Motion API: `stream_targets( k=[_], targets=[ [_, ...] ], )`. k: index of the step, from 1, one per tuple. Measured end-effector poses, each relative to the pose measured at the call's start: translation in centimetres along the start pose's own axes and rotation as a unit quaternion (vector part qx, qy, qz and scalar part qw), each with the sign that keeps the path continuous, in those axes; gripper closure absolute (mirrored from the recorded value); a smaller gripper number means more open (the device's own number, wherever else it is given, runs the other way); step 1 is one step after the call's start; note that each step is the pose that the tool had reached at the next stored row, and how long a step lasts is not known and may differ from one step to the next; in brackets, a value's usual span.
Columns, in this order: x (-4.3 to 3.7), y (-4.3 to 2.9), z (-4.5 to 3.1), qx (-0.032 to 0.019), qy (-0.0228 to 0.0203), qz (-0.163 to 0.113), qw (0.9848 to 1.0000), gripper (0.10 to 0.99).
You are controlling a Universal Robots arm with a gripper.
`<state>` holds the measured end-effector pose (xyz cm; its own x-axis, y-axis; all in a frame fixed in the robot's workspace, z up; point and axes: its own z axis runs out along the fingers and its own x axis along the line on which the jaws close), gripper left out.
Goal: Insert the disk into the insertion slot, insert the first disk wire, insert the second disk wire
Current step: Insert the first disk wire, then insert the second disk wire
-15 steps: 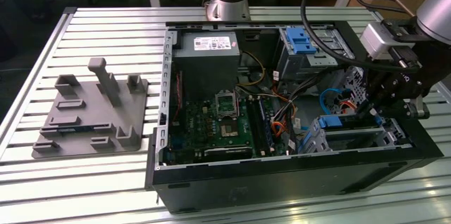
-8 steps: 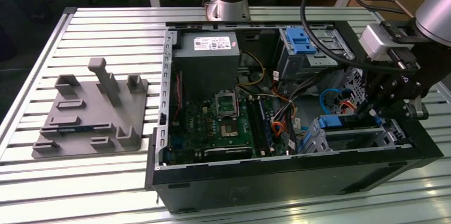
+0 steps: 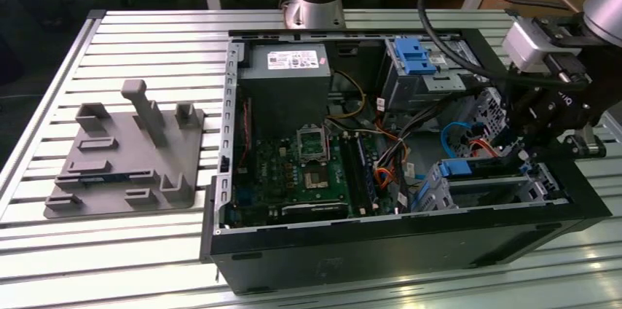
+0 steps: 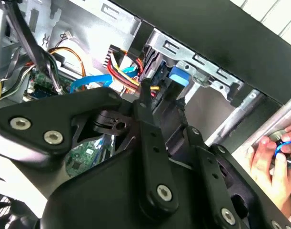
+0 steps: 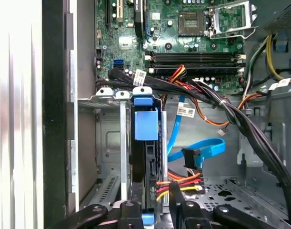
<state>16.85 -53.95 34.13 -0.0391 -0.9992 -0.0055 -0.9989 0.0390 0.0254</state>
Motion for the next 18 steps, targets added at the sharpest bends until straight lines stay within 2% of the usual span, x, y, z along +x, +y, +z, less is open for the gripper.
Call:
stream_targets(
  k=[4,6,10,12,18],
  targets=[
    [-0.08,0.05,-1.78,0.0001,0.0,0.001,1.0,0.729],
    [-0.1,0.06,-2.33,0.0001,0.0001,0.003,1.0,0.729],
    [-0.12,0.06,-2.45,0.0,-0.0005,0.003,1.0,0.729],
    [-0.12,0.06,-2.46,0.0,-0.0029,0.003,1.0,0.729],
    [-0.12,0.06,-2.46,-0.0001,-0.0041,0.003,1.0,0.729]
  ],
)
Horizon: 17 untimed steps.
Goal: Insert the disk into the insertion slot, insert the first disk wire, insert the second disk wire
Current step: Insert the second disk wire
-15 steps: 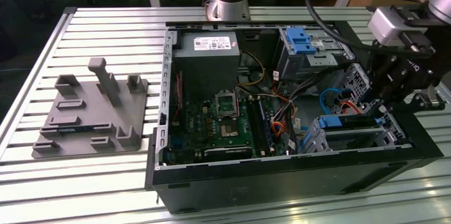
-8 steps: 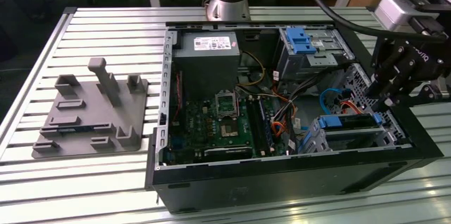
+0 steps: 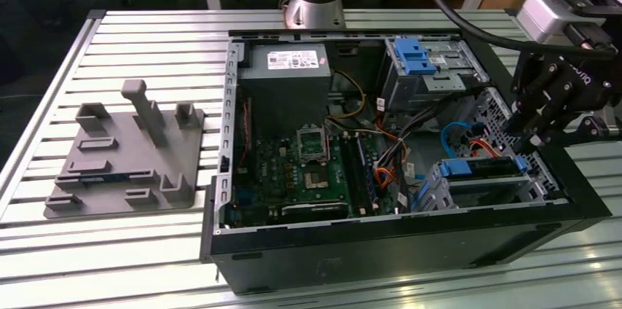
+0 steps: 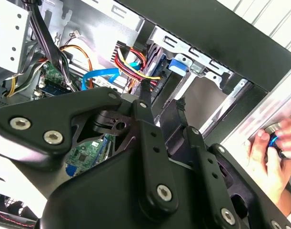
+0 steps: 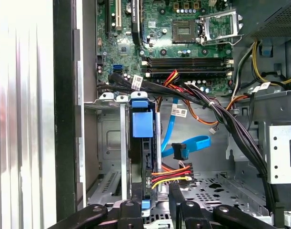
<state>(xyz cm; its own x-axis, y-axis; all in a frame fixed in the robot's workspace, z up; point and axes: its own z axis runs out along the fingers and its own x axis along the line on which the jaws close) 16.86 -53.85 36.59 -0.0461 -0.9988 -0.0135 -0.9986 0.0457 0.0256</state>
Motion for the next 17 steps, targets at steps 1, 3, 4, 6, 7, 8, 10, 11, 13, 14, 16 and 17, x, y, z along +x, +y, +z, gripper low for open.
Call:
stream_targets(
  k=[1,3,4,6,7,8,10,11,13,14,16,17],
  targets=[
    [0.0,0.0,0.0,0.0,-0.0002,0.0,1.0,0.729],
    [0.0,0.0,0.0,0.0,-0.0005,0.0,1.0,0.729],
    [-0.01,0.0,0.0,0.0,-0.0006,0.0,1.0,0.729],
    [-0.32,0.02,0.03,-0.0001,0.0024,0.0,1.0,0.729],
    [-0.6,0.03,0.01,0.0,0.008,0.0,1.0,0.729],
    [-0.91,0.04,0.02,0.0001,0.0132,0.0,0.9999,0.729],
    [-1.58,0.07,0.02,0.0004,0.0219,0.001,0.9998,0.729],
    [-1.98,0.09,0.02,0.0005,0.0248,0.001,0.9997,0.729],
    [-2.87,0.13,0.04,0.0007,0.0295,0.001,0.9996,0.729],
    [-3.35,0.15,0.04,0.0008,0.0321,0.001,0.9995,0.729],
    [-4.26,0.2,0.06,0.001,0.0363,0.001,0.9993,0.729],
    [-4.66,0.21,0.06,0.0012,0.04,0.001,0.9992,0.729]
  ],
)
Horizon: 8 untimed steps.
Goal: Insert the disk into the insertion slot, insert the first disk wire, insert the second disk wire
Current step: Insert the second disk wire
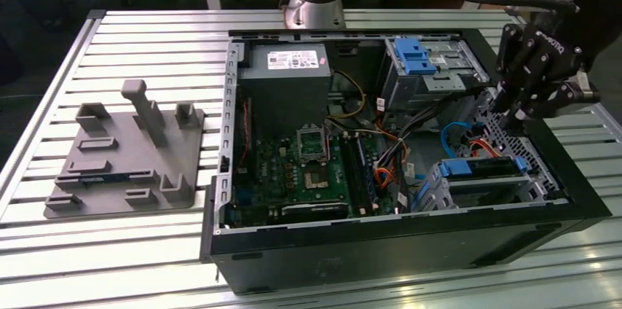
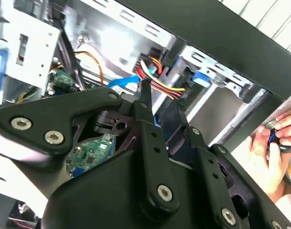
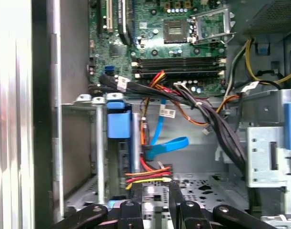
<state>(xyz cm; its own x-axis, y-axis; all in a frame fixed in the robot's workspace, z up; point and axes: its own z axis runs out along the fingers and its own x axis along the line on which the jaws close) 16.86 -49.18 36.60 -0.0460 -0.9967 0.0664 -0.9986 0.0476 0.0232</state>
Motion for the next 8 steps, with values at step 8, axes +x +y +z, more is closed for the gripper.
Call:
stream_targets(
  k=[8],
  targets=[
    [-1.21,0.46,-0.05,-0.0034,0.0621,-0.001,0.9981,0.729]
  ],
)
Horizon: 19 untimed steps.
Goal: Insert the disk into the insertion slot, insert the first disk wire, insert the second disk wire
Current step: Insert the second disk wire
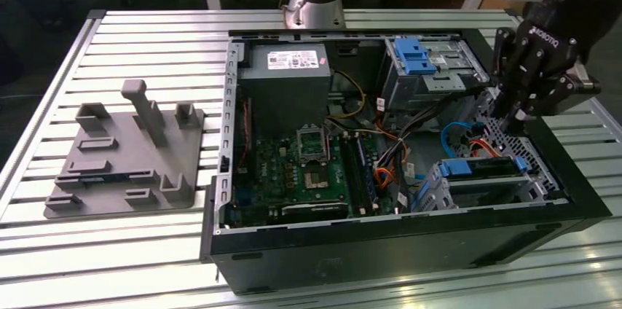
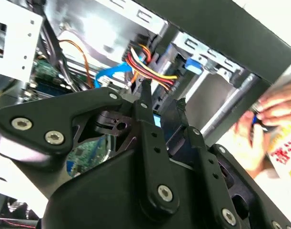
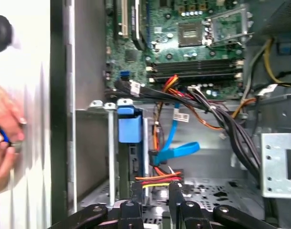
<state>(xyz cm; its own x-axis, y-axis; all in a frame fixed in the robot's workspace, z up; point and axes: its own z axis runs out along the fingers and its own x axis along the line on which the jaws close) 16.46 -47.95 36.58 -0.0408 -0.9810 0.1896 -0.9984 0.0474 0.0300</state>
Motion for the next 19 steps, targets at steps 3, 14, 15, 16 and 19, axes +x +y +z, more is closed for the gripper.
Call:
stream_targets(
  k=[3,14,15,16,19],
  targets=[
    [-0.67,0.35,-0.03,0.0011,0.0046,-0.001,1.0,0.729],
    [-0.98,1.48,0.2,0.0092,0.0399,-0.029,0.9987,0.729],
    [-0.99,1.69,0.25,0.0095,0.0399,-0.031,0.9987,0.729],
    [-1.0,1.93,0.28,0.0097,0.04,-0.031,0.9987,0.729],
    [-0.99,2.77,0.35,0.0099,0.0401,-0.032,0.9986,0.729]
  ],
)
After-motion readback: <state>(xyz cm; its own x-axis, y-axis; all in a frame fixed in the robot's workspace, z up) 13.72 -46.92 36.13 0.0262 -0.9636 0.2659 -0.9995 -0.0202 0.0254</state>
